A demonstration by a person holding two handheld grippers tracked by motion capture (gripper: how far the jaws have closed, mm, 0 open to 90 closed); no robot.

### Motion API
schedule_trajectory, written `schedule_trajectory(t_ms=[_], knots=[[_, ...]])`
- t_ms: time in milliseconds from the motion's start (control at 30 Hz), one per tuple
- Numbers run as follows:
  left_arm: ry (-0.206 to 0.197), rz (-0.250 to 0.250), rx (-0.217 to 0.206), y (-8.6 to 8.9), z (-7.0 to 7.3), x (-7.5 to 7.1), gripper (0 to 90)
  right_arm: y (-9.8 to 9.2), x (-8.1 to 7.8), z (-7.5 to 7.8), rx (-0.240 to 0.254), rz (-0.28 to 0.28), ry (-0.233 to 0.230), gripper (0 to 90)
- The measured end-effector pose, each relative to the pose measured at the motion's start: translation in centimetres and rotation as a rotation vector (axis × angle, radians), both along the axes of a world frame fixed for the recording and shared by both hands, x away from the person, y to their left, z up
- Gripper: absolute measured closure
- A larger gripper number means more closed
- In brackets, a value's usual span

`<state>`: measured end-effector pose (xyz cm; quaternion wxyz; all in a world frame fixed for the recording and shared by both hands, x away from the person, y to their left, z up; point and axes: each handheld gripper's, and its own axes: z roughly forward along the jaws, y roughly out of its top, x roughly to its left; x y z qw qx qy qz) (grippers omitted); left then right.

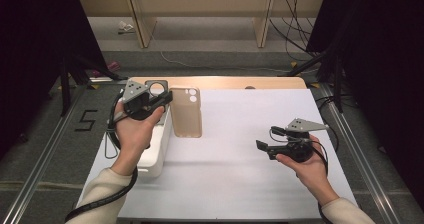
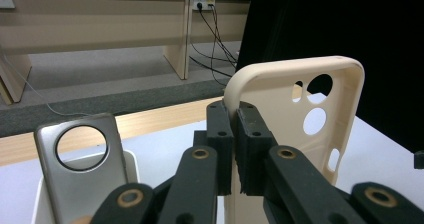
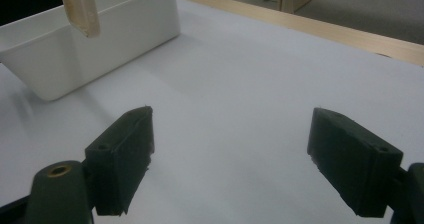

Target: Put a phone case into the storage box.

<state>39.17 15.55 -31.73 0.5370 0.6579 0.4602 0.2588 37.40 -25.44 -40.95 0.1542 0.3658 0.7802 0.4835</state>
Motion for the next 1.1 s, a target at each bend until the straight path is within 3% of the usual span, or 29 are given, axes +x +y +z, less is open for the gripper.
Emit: schedule_trajectory(t_ms=[667,1100], knots=[[-0.017,0.038,0.009,3.1,1.8,0.3,85.8,-0.3,-0.2,-0.3,-0.008,0.004,0.002,19.9],[-0.010,0.070,0.012,4.9,2.0,0.6,85.8,-0.3,-0.2,-0.4,-0.010,0.007,0.009,20.1]])
